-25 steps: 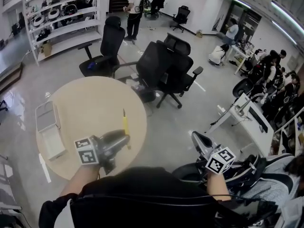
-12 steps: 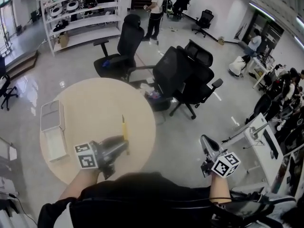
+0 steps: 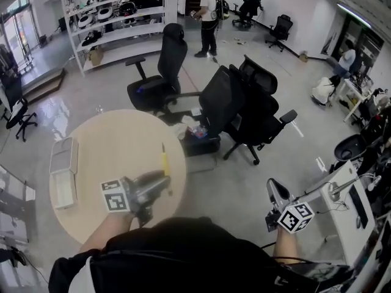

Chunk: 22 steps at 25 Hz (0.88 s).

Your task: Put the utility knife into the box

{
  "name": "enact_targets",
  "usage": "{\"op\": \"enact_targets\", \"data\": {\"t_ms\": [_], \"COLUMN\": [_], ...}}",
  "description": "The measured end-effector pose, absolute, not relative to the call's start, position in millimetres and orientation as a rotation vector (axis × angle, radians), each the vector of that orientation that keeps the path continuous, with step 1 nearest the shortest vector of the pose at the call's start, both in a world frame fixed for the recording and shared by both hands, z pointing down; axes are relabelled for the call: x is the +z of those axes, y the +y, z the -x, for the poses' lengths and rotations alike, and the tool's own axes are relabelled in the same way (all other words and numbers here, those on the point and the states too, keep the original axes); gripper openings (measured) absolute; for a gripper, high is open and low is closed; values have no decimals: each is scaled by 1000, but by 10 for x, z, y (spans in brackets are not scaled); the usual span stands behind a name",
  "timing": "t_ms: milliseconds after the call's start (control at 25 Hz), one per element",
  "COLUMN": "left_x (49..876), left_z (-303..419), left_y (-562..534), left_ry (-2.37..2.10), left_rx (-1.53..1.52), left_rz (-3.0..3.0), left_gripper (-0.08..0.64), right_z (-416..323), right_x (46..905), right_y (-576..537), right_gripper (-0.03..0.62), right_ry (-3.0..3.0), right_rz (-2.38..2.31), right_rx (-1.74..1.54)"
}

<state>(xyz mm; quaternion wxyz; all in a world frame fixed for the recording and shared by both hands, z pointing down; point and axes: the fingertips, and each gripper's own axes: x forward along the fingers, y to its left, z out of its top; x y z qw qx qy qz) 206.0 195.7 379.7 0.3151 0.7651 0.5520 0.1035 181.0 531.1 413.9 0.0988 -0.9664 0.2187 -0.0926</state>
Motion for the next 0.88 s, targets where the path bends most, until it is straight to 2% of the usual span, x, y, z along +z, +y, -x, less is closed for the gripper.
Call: {"op": "enact_targets", "data": {"t_ms": [400, 880], "left_x": [3747, 3996], "left_z": [-2579, -3546], "left_y": [2873, 2335], "left_ry": [1506, 1421], "left_rx": [292, 278], "left_rz": [-1990, -2066], "left_gripper": [110, 110], "right_z": [-2123, -3509], "right_x": [4181, 4097], "right_y": [6052, 5316], "right_gripper": [14, 14], "right_ry": [618, 799], "right_rz": [2849, 2857], "right_rx": [-279, -389]}}
